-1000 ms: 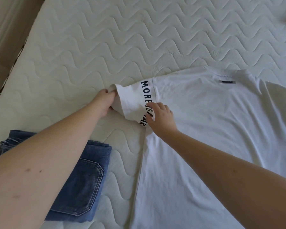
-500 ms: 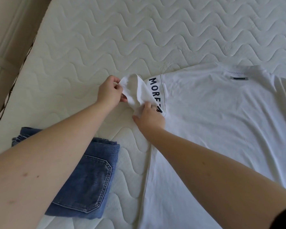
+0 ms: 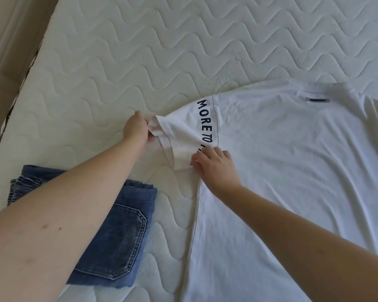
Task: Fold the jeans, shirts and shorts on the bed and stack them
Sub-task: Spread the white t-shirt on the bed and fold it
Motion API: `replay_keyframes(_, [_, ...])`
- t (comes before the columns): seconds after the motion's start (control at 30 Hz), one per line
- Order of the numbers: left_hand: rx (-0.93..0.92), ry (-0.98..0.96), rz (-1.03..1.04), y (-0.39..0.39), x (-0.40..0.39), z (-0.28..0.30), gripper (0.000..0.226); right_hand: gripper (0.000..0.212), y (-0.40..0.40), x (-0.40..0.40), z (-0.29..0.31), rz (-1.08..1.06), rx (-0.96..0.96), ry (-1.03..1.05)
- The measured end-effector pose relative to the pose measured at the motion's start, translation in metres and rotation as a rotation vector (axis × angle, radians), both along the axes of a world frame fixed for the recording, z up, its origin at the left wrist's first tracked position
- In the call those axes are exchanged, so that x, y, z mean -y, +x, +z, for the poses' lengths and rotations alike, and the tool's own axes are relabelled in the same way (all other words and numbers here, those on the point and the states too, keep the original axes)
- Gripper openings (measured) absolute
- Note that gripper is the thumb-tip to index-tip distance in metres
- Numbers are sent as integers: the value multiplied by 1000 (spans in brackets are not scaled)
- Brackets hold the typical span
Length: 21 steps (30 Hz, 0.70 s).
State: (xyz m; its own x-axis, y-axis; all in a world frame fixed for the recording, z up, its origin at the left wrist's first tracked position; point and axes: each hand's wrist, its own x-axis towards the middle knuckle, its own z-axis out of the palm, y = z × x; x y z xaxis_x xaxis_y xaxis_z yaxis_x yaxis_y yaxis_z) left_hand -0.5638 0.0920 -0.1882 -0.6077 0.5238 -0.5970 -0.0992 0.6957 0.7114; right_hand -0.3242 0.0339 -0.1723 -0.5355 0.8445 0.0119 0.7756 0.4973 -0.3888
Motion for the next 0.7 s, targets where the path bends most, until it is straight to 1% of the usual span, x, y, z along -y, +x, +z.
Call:
replay_keyframes(0.03, [17, -11, 41, 2, 0, 1, 38, 13, -1, 6, -3, 28, 44, -3])
replay_keyframes(0.07, [-25, -21, 31, 3, -2, 1, 40, 18, -3, 12, -7, 56, 92, 7])
replay_keyframes(0.1, [-129, -28, -45, 4, -3, 1, 38, 25, -6, 17, -10, 75, 136, 40])
replay_keyframes(0.17, [-330, 3, -276, 9, -4, 4, 33, 39, -15, 21, -15, 84, 202, 104])
replay_keyframes(0.2, [-356, 41, -385, 11, -4, 5, 35, 45, -19, 21, -17, 83, 227, 122])
replay_keyframes(0.23, [-342, 67, -454, 13, -6, 6, 39, 48, -23, 20, -18, 86, 257, 135])
replay_keyframes(0.27, [-317, 77, -496, 13, -7, 6, 41, 45, -27, 18, -18, 89, 288, 153])
replay_keyframes(0.3, [-306, 73, -548, 13, -7, 6, 40, 37, -29, 16, -16, 89, 311, 168])
replay_keyframes(0.33, [-304, 66, -627, 12, -6, 6, 38, 28, -30, 14, -14, 86, 315, 177])
replay_keyframes(0.37, [-291, 71, -722, 10, -3, 6, 40, 24, -30, 12, -12, 85, 302, 184])
replay_keyframes(0.43, [-237, 89, -887, 5, 5, 8, 51, 23, -24, 12, -10, 96, 245, 219])
replay_keyframes(0.47, [-254, 92, -954, 3, 9, 8, 54, 24, -19, 14, -10, 104, 204, 236])
replay_keyframes(0.5, [-318, 92, -1003, 2, 13, 8, 53, 26, -13, 16, -11, 119, 163, 240])
replay_keyframes(0.53, [-419, 97, -1022, 0, 15, 8, 46, 28, -7, 18, -13, 139, 131, 231])
replay_keyframes(0.6, [-631, 134, -960, 0, 18, 10, 27, 32, 1, 22, -14, 178, 125, 182])
replay_keyframes(0.63, [-708, 156, -897, 1, 18, 12, 23, 33, 4, 23, -14, 193, 135, 157])
replay_keyframes(0.7, [-812, 203, -764, 2, 18, 15, 21, 35, 4, 24, -17, 221, 132, 118])
